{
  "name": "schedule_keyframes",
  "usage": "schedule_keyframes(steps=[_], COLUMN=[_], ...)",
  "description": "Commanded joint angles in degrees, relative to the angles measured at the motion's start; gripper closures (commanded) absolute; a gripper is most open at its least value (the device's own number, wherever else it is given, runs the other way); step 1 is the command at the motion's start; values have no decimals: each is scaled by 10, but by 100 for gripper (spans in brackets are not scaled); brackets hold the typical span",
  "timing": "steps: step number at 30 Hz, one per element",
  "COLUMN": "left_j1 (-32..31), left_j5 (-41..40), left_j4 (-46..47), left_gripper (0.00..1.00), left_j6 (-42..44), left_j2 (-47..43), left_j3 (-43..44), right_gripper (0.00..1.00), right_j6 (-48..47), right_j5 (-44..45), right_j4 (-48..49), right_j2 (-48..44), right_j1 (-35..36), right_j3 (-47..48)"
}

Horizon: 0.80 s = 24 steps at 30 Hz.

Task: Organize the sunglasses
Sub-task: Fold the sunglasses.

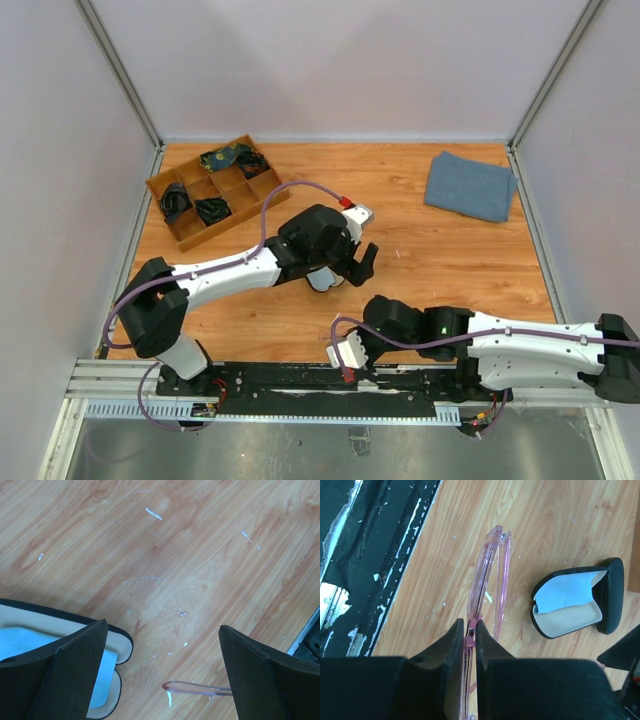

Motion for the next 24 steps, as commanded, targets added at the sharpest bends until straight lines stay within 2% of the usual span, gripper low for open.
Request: schedule_keyframes(steps=[1, 7, 24], left_j1=[-5, -9, -42], left_j5=[15, 33, 13], left_j4=[-8, -2, 3], left_gripper=[0, 0, 0], left_j6=[-1, -17, -49], left_j2=[-17, -49, -90], left_j3=[-16, -50, -102], right_gripper=[99, 99, 99], right_j6=[2, 4, 10], right_j5=[26, 44, 82], right_j4=[-4, 3, 9], right_j2=[-16, -27, -25], right_j1=[6, 7, 6], right_j3=[22, 18, 20])
